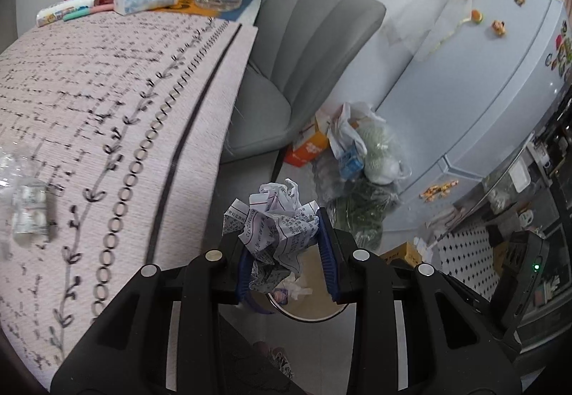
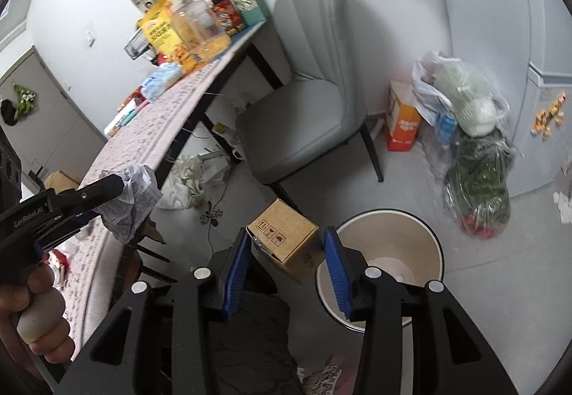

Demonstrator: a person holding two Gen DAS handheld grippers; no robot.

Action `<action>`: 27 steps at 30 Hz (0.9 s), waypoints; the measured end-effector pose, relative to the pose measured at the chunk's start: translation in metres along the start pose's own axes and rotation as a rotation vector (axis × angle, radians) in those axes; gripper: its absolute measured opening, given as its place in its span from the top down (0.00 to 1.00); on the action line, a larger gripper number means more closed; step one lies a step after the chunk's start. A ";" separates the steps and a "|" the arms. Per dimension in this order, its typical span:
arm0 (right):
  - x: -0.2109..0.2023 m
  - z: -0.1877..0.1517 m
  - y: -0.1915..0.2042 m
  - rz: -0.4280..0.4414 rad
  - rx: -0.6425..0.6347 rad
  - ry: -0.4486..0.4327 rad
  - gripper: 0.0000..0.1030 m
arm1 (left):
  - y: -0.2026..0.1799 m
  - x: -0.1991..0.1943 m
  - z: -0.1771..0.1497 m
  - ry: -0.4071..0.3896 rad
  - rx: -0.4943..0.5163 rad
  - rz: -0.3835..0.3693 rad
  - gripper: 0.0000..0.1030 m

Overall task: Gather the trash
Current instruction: 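Open the right gripper to drop the box while the left releases the paper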

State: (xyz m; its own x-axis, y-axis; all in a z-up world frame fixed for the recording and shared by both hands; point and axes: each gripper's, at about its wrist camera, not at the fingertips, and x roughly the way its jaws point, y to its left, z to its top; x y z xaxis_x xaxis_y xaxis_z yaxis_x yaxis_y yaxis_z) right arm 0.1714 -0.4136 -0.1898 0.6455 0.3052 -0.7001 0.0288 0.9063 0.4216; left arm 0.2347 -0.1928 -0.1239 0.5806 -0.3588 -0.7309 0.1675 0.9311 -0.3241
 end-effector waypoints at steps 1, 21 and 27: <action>0.003 -0.001 -0.005 -0.005 0.008 0.003 0.59 | -0.001 0.003 0.000 0.006 0.000 0.002 0.69; 0.019 0.004 -0.081 -0.091 0.109 -0.044 0.30 | -0.032 0.071 -0.005 0.138 0.029 0.002 0.69; -0.019 0.004 -0.108 -0.123 0.152 -0.095 0.27 | -0.063 0.096 -0.012 0.194 0.074 -0.038 0.69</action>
State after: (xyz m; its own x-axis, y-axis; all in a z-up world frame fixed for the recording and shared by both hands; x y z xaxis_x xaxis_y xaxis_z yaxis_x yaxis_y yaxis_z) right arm 0.1593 -0.5185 -0.2193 0.6988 0.1600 -0.6972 0.2217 0.8783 0.4236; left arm 0.2707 -0.2864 -0.1807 0.4098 -0.3930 -0.8232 0.2483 0.9164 -0.3138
